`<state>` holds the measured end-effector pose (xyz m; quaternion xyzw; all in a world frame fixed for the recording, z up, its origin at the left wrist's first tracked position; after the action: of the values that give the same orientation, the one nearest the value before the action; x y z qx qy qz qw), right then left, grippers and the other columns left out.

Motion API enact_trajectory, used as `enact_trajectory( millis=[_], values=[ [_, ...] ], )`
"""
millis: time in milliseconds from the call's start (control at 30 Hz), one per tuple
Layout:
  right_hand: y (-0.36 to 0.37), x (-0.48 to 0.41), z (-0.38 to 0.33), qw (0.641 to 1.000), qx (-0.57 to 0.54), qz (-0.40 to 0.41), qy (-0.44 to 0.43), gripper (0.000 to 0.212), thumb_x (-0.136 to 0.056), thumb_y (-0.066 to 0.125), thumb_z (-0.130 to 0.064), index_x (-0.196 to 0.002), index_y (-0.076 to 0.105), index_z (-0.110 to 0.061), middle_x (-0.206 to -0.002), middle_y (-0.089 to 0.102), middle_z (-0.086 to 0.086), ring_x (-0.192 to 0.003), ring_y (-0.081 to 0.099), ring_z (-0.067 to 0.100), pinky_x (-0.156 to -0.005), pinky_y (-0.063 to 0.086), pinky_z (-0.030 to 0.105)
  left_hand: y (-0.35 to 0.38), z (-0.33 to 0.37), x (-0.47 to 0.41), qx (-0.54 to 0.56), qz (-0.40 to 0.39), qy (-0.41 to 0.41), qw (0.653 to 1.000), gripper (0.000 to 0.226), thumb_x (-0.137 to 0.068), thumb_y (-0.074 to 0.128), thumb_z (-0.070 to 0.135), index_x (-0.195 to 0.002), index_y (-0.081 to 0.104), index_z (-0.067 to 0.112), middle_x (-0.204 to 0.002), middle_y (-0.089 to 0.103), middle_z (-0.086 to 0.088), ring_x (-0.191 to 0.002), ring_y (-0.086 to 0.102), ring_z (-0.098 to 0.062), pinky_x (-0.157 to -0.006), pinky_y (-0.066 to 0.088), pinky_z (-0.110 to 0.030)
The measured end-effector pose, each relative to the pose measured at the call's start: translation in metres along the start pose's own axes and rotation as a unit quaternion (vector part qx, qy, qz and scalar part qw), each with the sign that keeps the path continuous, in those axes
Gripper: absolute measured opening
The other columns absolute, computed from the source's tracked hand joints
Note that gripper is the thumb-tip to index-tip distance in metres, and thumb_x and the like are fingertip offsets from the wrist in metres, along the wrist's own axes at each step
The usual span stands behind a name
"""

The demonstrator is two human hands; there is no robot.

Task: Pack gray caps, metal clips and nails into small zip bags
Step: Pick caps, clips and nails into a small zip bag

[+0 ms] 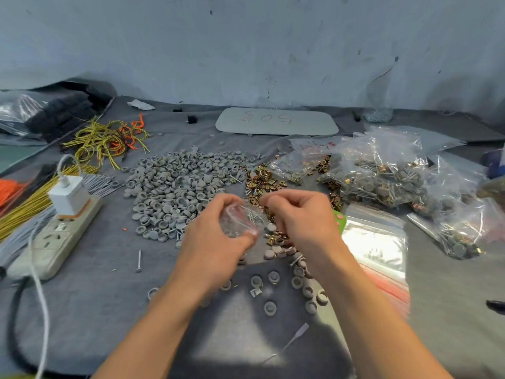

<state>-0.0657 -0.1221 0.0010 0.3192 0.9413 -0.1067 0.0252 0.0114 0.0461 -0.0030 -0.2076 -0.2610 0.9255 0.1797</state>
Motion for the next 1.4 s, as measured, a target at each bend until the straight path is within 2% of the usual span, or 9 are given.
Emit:
enact_trajectory(
  millis=[100,200,333,400,500,667,900,1100,1400],
  values=[
    [-0.035,-0.005,0.007,0.994,0.058,0.093,0.024,0.022,-0.096,0.067,-0.02,-0.08,0.081,-0.027,-0.057,0.068,-0.005,-0.042,0.046,0.007,-0.049,0.038,0.026,-0.014,-0.011,-0.005,0.099,0.036,-0.034,0.994,0.043,-0.079,0.087,0.036,-0.107,0.058,0.052,-0.103,0.066,0.039,-0.089,0.062,0.017,-0.077,0.049,-0.014],
    [-0.031,-0.004,0.01,0.972,0.229,0.047,0.023,0.021,-0.094,0.068,-0.018,-0.085,0.082,-0.032,-0.073,0.074,-0.016,-0.049,0.059,0.0,-0.047,0.04,0.01,-0.036,-0.014,-0.008,0.252,0.122,-0.051,0.959,0.035,-0.079,0.083,0.034,-0.103,0.062,0.049,-0.105,0.076,0.017,-0.096,0.073,-0.005,-0.089,0.057,-0.04],
    [-0.004,0.006,0.012,0.933,0.359,-0.036,-0.005,0.022,-0.089,0.067,-0.014,-0.092,0.081,-0.03,-0.083,0.068,-0.014,-0.068,0.06,0.001,-0.062,0.042,0.011,-0.062,-0.01,-0.006,0.305,0.22,-0.015,0.926,0.038,-0.086,0.081,0.025,-0.113,0.057,0.036,-0.104,0.074,0.01,-0.099,0.071,-0.007,-0.092,0.055,-0.033],
    [0.004,0.009,0.011,0.905,0.422,-0.048,-0.021,0.02,-0.086,0.069,-0.015,-0.094,0.08,-0.029,-0.091,0.069,-0.007,-0.083,0.064,0.017,-0.072,0.044,0.025,-0.066,-0.008,-0.003,0.257,0.237,-0.005,0.937,0.044,-0.084,0.08,0.028,-0.117,0.053,0.038,-0.109,0.071,0.011,-0.105,0.068,-0.005,-0.098,0.052,-0.031],
    [0.004,0.011,0.009,0.877,0.48,-0.027,-0.019,0.02,-0.082,0.071,-0.015,-0.091,0.08,-0.031,-0.097,0.071,-0.001,-0.093,0.065,0.027,-0.072,0.05,0.032,-0.059,0.005,0.001,0.104,0.212,0.015,0.972,0.056,-0.082,0.084,0.027,-0.118,0.046,0.048,-0.111,0.067,0.02,-0.098,0.064,0.006,-0.081,0.049,-0.012],
    [-0.008,0.009,0.01,0.881,0.473,0.004,0.011,0.018,-0.085,0.066,-0.016,-0.087,0.076,-0.031,-0.088,0.076,-0.001,-0.089,0.069,0.03,-0.074,0.053,0.034,-0.01,0.002,-0.001,-0.122,0.035,-0.004,0.992,0.057,-0.084,0.079,0.029,-0.124,0.044,0.049,-0.115,0.058,0.015,-0.105,0.056,-0.012,-0.087,0.04,-0.031],
    [-0.015,0.007,0.008,0.874,0.485,-0.004,0.015,0.031,-0.082,0.067,-0.006,-0.086,0.078,-0.035,-0.095,0.074,0.004,-0.102,0.063,0.031,-0.099,0.048,0.038,0.001,-0.005,-0.008,-0.125,0.022,-0.01,0.992,0.064,-0.079,0.082,0.03,-0.123,0.042,0.052,-0.114,0.056,0.014,-0.101,0.051,-0.007,-0.087,0.037,-0.028],
    [0.016,0.014,0.007,0.86,0.504,-0.06,-0.056,0.014,-0.09,0.066,-0.019,-0.089,0.079,-0.025,-0.091,0.069,0.002,-0.101,0.052,0.026,-0.083,0.045,0.037,0.002,-0.004,-0.008,-0.131,0.036,-0.001,0.991,0.067,-0.075,0.084,0.029,-0.124,0.043,0.05,-0.11,0.057,0.014,-0.1,0.051,-0.008,-0.086,0.035,-0.026],
    [0.026,0.01,0.013,0.865,0.499,-0.046,-0.039,0.014,-0.089,0.071,-0.027,-0.102,0.078,-0.024,-0.105,0.071,0.003,-0.107,0.059,0.029,-0.093,0.044,0.036,0.004,-0.002,-0.005,-0.13,0.023,-0.006,0.991,0.07,-0.075,0.085,0.027,-0.127,0.045,0.052,-0.118,0.06,0.013,-0.112,0.057,-0.011,-0.09,0.042,-0.027]
  ],
)
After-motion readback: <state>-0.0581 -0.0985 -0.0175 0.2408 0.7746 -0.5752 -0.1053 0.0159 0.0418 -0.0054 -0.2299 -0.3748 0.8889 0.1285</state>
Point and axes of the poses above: each hand's wrist, its own x-axis away from the middle knuckle, its own y-axis out of the palm, z = x × y, the point moved 10 cm from there along -x, towards the middle knuckle
